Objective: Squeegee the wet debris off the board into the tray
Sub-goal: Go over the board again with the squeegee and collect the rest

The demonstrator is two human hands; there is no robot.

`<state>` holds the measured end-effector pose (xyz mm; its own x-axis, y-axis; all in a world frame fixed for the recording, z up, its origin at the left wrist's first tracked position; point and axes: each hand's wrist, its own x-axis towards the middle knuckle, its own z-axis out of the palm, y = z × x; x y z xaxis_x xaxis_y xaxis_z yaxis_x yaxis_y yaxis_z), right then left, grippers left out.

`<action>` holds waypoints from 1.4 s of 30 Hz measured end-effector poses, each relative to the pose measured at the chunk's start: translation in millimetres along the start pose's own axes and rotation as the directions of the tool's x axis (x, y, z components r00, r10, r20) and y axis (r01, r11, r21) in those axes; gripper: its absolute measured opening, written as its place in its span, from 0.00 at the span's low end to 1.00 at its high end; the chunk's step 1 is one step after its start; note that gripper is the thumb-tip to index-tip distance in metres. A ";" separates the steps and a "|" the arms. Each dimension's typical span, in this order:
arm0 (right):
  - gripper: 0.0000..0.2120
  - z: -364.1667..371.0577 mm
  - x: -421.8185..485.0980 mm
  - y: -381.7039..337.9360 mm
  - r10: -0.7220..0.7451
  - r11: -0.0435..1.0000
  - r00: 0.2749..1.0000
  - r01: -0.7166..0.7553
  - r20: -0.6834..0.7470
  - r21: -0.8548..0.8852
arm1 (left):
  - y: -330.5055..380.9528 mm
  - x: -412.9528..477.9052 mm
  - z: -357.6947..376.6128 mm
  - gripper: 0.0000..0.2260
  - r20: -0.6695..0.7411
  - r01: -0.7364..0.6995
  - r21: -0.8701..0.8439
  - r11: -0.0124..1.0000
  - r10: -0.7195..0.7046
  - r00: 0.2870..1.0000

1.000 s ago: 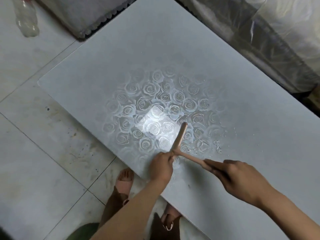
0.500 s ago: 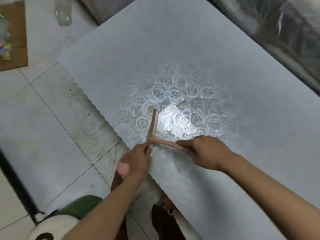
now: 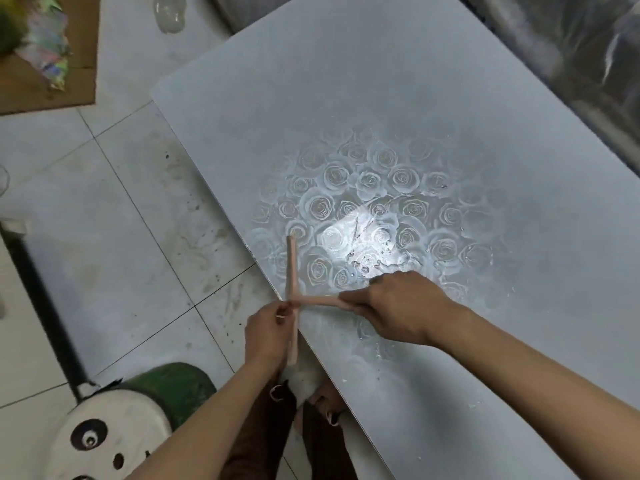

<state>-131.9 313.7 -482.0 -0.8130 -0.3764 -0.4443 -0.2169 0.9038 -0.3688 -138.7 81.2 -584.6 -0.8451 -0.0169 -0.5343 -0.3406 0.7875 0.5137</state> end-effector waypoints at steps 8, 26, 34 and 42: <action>0.19 -27.5 -73.9 78.9 0.183 0.976 0.980 -0.172 0.081 -0.132 | 24.6 -6.5 25.3 0.12 0.130 -0.128 -0.011 0.992 0.128 0.983; 0.20 -58.1 -13.2 68.8 0.184 0.976 0.982 -0.176 0.050 -0.130 | -24.0 68.5 -55.1 0.22 0.174 0.290 -0.001 0.957 -0.285 0.943; 0.13 -65.0 90.9 -18.4 -0.066 0.961 0.998 0.064 0.001 -0.269 | -16.7 84.4 -53.2 0.20 0.241 0.382 0.017 0.924 -0.374 0.895; 0.19 -73.8 17.1 52.1 0.189 0.954 0.980 -0.168 0.062 -0.249 | -3.6 83.7 -64.8 0.23 0.230 0.067 0.249 0.966 -0.126 0.965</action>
<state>-197.1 369.4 -448.6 -0.8044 -0.2106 -0.5555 -0.2048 0.9760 -0.0735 -234.9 37.0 -587.6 -0.6782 0.0260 -0.7344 -0.2825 0.9133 0.2932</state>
